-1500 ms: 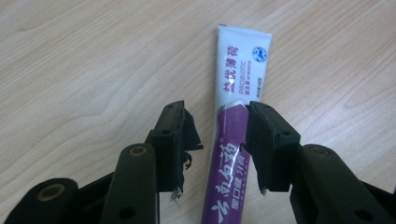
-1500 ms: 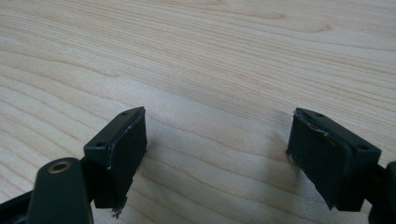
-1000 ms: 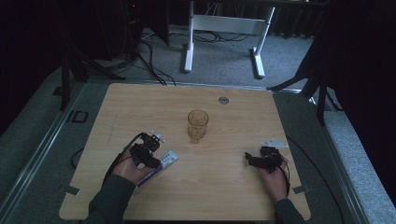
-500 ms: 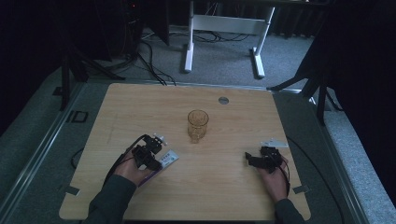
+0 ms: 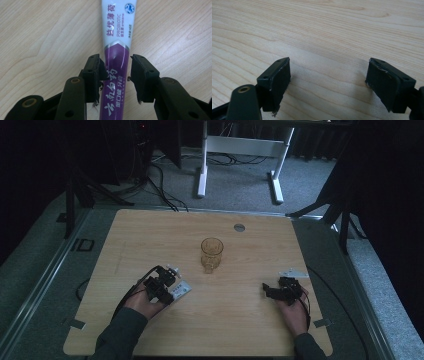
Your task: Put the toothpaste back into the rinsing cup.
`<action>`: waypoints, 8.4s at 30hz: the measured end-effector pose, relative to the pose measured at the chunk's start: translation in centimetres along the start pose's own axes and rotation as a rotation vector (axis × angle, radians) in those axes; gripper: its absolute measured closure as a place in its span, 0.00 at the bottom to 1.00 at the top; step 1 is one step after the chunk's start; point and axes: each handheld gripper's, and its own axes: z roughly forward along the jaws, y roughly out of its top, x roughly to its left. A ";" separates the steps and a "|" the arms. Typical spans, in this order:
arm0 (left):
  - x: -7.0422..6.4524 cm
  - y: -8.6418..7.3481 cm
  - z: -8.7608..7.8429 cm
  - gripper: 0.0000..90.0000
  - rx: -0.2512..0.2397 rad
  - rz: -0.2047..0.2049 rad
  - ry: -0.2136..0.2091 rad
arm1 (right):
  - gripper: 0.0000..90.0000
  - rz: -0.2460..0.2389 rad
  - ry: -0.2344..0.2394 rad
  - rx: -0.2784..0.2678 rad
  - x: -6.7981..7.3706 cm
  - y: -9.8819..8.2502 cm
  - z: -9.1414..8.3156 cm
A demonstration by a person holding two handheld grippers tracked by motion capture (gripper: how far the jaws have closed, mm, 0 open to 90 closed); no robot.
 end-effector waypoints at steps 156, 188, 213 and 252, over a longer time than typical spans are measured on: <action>0.5 2.0 -4.7 0.81 -0.474 -0.110 -0.043 | 0.22 0.001 0.000 0.000 0.0 0.0 0.0; 0.9 2.5 -5.4 0.81 -0.595 -0.169 -0.052 | 0.22 -0.001 0.000 -0.001 0.0 0.0 0.0; 1.5 3.1 -6.0 0.81 -0.677 -0.227 -0.080 | 0.22 -0.002 0.000 -0.001 0.0 0.0 0.0; 2.4 4.4 -7.3 0.81 -0.802 -0.262 -0.114 | 0.22 -0.001 0.000 -0.001 0.0 0.0 0.0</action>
